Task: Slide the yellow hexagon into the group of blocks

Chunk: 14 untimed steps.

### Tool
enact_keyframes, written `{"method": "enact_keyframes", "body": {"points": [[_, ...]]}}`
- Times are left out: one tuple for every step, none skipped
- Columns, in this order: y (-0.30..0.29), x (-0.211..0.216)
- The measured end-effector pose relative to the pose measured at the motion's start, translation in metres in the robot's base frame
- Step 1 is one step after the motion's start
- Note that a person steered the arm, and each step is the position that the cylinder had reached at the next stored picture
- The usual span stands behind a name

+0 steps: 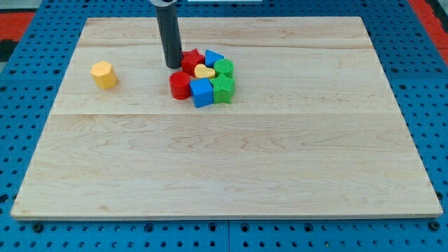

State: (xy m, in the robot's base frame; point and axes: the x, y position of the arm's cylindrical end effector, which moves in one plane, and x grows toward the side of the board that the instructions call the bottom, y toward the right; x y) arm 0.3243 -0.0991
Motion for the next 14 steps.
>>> {"method": "enact_keyframes", "body": {"points": [[-0.061,-0.001],[-0.121,-0.006],[-0.166,-0.003],[-0.182,0.026],[-0.151,0.029],[-0.108,0.029],[-0.073,0.029],[-0.085,0.059],[-0.071,0.072],[-0.042,0.054],[-0.042,0.047],[-0.061,0.044],[-0.071,0.037],[-0.056,0.031]]}}
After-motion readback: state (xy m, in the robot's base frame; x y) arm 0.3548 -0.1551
